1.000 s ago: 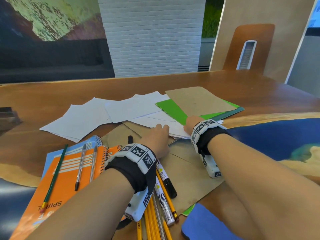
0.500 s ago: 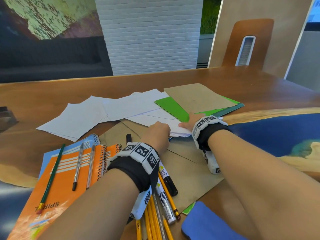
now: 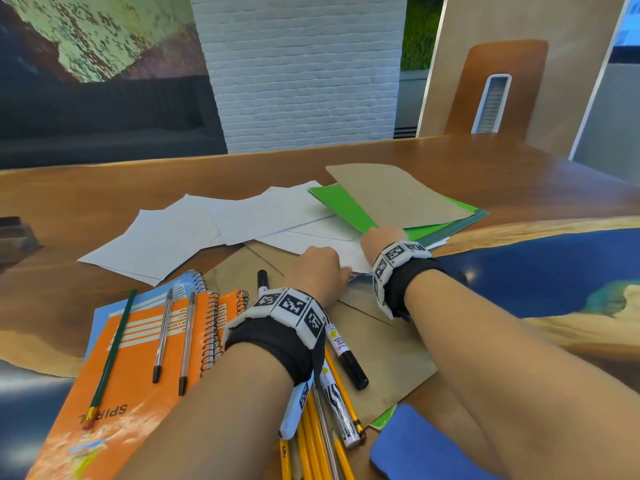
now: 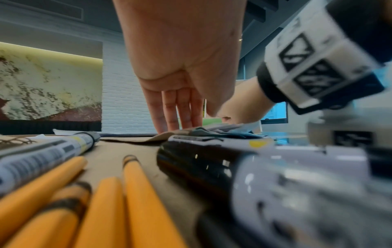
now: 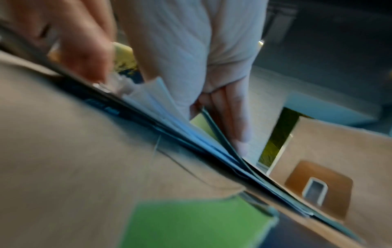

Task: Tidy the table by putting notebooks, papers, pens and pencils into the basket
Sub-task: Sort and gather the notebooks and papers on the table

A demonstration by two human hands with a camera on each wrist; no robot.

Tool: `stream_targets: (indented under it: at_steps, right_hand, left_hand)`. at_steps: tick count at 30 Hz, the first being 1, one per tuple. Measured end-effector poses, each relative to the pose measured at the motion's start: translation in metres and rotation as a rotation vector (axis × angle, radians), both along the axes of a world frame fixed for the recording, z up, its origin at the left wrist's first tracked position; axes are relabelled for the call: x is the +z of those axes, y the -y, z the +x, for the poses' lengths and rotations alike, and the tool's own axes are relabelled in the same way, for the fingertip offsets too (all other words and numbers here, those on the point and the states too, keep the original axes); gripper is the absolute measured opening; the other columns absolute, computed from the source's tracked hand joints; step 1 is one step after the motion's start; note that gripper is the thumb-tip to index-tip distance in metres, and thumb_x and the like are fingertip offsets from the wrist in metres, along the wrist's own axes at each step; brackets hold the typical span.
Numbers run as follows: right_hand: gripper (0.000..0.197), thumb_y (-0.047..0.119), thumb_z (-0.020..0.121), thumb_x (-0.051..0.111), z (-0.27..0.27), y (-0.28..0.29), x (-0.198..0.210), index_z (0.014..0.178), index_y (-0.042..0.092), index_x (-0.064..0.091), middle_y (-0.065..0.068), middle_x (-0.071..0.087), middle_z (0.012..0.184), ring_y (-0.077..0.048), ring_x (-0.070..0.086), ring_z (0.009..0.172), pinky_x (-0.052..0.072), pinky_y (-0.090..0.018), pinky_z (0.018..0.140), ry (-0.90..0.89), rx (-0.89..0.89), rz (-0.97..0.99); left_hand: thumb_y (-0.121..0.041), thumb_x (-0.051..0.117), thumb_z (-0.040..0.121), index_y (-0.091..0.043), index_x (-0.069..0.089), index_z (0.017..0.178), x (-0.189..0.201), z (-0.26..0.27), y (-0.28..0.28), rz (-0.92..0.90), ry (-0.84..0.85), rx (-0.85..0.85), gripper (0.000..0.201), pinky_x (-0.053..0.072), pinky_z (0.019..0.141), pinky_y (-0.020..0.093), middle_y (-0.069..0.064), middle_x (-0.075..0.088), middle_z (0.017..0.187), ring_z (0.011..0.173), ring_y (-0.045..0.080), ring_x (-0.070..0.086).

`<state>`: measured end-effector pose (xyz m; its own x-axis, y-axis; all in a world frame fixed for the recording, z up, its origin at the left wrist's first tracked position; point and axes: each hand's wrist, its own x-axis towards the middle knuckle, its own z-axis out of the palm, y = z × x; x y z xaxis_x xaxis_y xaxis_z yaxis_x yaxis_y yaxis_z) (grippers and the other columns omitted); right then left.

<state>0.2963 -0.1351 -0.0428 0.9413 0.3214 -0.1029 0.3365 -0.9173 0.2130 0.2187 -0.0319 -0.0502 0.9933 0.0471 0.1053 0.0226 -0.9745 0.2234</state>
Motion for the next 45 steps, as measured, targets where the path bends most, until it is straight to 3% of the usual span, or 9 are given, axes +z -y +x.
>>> stream_targets:
  at_steps: [7,10,13,20,23,29,35,40,45]
  right_hand:
    - [0.028,-0.005,0.093,0.038,-0.044,0.014,0.007,0.119,-0.005,0.047,-0.017,0.059,0.115,-0.031,0.061,0.105,0.048,-0.038,0.081,0.181,0.100,0.028]
    - [0.031,0.007,0.052,0.079,-0.066,0.020,0.024,0.078,0.004,0.064,-0.008,0.063,0.062,-0.019,0.063,0.051,0.044,-0.021,0.044,0.529,0.271,0.080]
    - [0.035,0.006,0.032,0.075,-0.085,0.026,0.052,0.063,0.012,0.059,0.004,0.049,0.041,-0.015,0.047,0.029,0.028,-0.011,0.034,0.676,0.442,0.168]
    - [0.044,0.013,0.064,0.082,-0.147,0.010,0.107,0.090,0.013,0.046,0.000,0.061,0.066,-0.020,0.059,0.049,0.030,-0.021,0.038,0.737,0.733,0.481]
    - [0.031,0.025,0.093,0.054,-0.173,0.013,0.133,0.121,0.014,0.047,-0.003,0.063,0.114,-0.024,0.063,0.093,0.051,-0.036,0.069,0.473,0.537,0.615]
    - [0.049,0.010,0.086,0.060,-0.185,0.044,0.152,0.130,0.015,0.040,-0.009,0.057,0.121,-0.031,0.056,0.107,0.043,-0.037,0.088,0.503,0.307,0.668]
    - [0.092,0.022,0.079,0.073,-0.189,0.087,0.151,0.149,0.011,0.014,-0.013,0.020,0.152,-0.029,0.023,0.140,0.015,-0.040,0.117,0.752,0.067,0.826]
    - [0.103,0.036,0.081,0.070,-0.207,0.087,0.144,0.149,0.007,-0.002,-0.020,0.012,0.152,-0.034,0.034,0.133,0.031,-0.040,0.108,0.424,-0.219,1.154]
    - [0.109,0.046,0.077,0.070,-0.226,0.077,0.143,0.148,0.002,0.000,-0.023,0.021,0.149,-0.037,0.033,0.134,0.029,-0.045,0.106,0.228,-0.397,1.484]
  left_hand:
    - [-0.016,0.045,0.095,-0.010,0.042,0.129,0.006,-0.010,-0.007,-0.018,0.119,0.118,0.035,0.042,0.088,0.037,0.012,0.049,0.128,0.120,0.028,0.045]
    - [-0.013,0.055,0.089,-0.014,0.035,0.137,0.011,-0.023,-0.018,-0.002,0.275,0.093,0.051,0.039,0.095,0.034,0.007,0.041,0.136,0.123,0.025,0.040]
    - [-0.011,0.065,0.083,-0.017,0.041,0.138,0.029,-0.037,-0.024,0.015,0.371,-0.032,0.060,0.035,0.105,0.035,0.003,0.042,0.140,0.128,0.022,0.039]
    - [-0.011,0.059,0.088,-0.012,0.071,0.104,0.093,-0.086,-0.029,-0.286,0.434,-0.047,0.020,0.045,0.087,0.034,0.011,0.071,0.102,0.098,0.029,0.061]
    - [-0.009,0.061,0.087,-0.006,0.074,0.097,0.113,-0.116,-0.031,-0.464,0.498,-0.070,0.017,0.038,0.074,0.022,0.012,0.072,0.093,0.086,0.022,0.059]
    - [-0.021,0.064,0.088,-0.013,0.071,0.107,0.145,-0.164,-0.066,-0.574,0.550,0.064,0.022,0.041,0.077,0.023,0.000,0.069,0.099,0.093,0.019,0.060]
    - [-0.019,0.064,0.088,-0.014,0.064,0.101,0.138,-0.201,-0.109,-0.924,0.484,0.197,0.014,0.052,0.087,0.040,0.003,0.067,0.101,0.091,0.023,0.063]
    - [-0.011,0.056,0.093,-0.012,0.044,0.076,0.113,-0.220,-0.106,-1.143,0.459,0.270,0.022,0.040,0.059,0.027,0.003,0.043,0.076,0.073,0.020,0.043]
    - [-0.014,0.055,0.095,-0.014,0.036,0.072,0.106,-0.223,-0.091,-1.351,0.435,0.285,0.030,0.037,0.058,0.033,0.004,0.032,0.072,0.071,0.020,0.036]
